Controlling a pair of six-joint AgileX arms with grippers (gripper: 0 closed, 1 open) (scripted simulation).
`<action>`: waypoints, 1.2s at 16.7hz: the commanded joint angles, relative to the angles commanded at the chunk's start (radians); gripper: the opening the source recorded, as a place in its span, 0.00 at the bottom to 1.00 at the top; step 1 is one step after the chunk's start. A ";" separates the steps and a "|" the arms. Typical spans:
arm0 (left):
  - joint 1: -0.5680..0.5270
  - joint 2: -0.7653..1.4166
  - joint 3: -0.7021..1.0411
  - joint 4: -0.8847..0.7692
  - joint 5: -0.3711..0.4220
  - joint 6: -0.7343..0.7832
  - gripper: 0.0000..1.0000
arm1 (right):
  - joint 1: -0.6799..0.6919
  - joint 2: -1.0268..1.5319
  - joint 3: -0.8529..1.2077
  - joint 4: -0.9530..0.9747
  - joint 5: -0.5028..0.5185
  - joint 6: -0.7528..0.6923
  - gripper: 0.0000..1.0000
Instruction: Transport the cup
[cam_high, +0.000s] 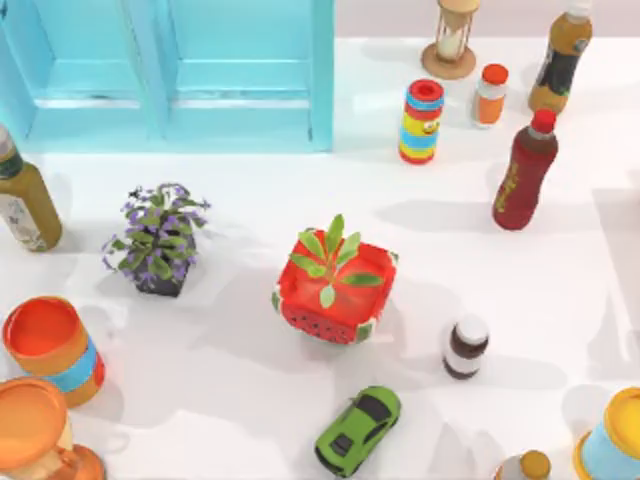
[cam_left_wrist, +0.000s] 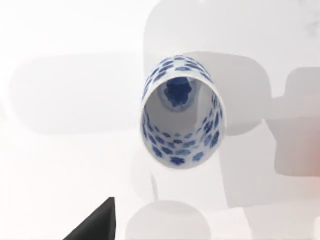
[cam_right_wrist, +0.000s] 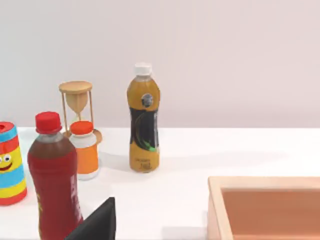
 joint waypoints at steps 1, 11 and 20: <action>0.003 0.015 0.013 -0.014 0.001 0.001 1.00 | 0.000 0.000 0.000 0.000 0.000 0.000 1.00; 0.009 0.017 -0.044 0.045 0.001 0.007 1.00 | 0.000 0.000 0.000 0.000 0.000 0.000 1.00; 0.009 0.116 -0.253 0.357 0.001 0.008 1.00 | 0.000 0.000 0.000 0.000 0.000 0.000 1.00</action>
